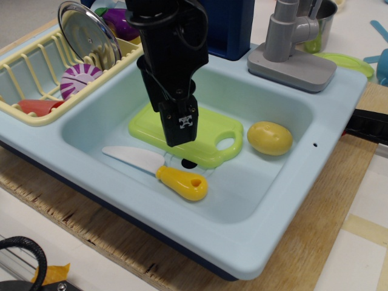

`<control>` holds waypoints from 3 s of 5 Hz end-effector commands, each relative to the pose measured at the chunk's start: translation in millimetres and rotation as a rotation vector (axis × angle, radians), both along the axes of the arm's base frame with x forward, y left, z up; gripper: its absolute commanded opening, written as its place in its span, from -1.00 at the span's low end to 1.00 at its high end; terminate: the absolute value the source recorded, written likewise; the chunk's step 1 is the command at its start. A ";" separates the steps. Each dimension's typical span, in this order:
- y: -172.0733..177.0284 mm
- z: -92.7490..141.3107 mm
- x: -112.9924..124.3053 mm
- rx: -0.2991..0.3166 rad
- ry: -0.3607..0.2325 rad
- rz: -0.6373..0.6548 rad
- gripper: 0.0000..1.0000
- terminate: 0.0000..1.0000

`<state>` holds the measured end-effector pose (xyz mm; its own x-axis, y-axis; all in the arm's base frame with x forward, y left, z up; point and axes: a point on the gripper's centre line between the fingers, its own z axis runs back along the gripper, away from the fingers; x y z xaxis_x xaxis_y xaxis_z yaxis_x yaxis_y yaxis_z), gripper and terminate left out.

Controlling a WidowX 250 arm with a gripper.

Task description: Put knife on cutting board

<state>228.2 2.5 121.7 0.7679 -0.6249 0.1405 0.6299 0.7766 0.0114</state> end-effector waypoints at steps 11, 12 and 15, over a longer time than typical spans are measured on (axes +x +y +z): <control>-22.6 -56.9 -21.8 -0.102 0.145 -0.143 -1.00 -1.00; -14.6 -29.2 -11.8 -0.023 0.161 -0.153 1.00 -1.00; 11.5 -7.2 44.7 0.048 0.068 -0.282 1.00 -1.00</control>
